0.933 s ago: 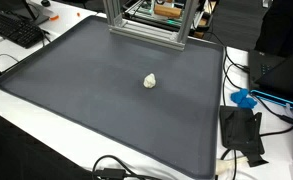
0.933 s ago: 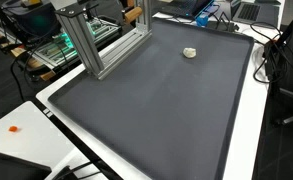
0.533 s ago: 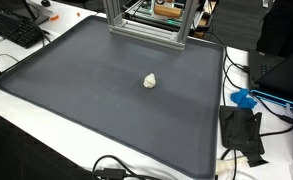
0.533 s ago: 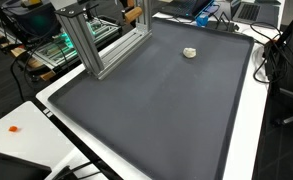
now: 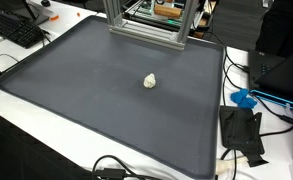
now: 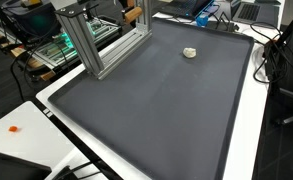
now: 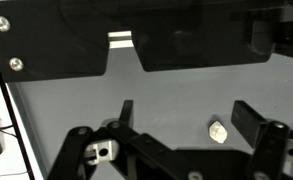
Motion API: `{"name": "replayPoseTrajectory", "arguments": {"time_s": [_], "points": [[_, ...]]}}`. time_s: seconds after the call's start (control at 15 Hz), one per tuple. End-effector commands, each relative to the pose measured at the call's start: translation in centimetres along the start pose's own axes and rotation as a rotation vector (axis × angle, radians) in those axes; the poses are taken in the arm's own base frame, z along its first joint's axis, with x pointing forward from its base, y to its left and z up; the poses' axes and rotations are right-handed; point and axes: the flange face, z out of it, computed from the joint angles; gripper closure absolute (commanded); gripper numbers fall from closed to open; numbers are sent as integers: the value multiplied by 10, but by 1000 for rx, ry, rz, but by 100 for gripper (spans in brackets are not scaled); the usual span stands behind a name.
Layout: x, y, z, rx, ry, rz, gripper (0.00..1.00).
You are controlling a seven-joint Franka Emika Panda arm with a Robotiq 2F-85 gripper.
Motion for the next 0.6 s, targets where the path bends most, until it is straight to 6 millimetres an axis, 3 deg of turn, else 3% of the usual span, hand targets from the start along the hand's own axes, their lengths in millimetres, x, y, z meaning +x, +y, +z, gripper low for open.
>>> {"name": "replayPoseTrajectory", "arguments": {"time_s": [0.0,0.27,0.53], "points": [[0,0,-1,0,-1,0,0],[0,0,-1,0,-1,0,0],[-12,-36,-15,81,26,56,0]]}}
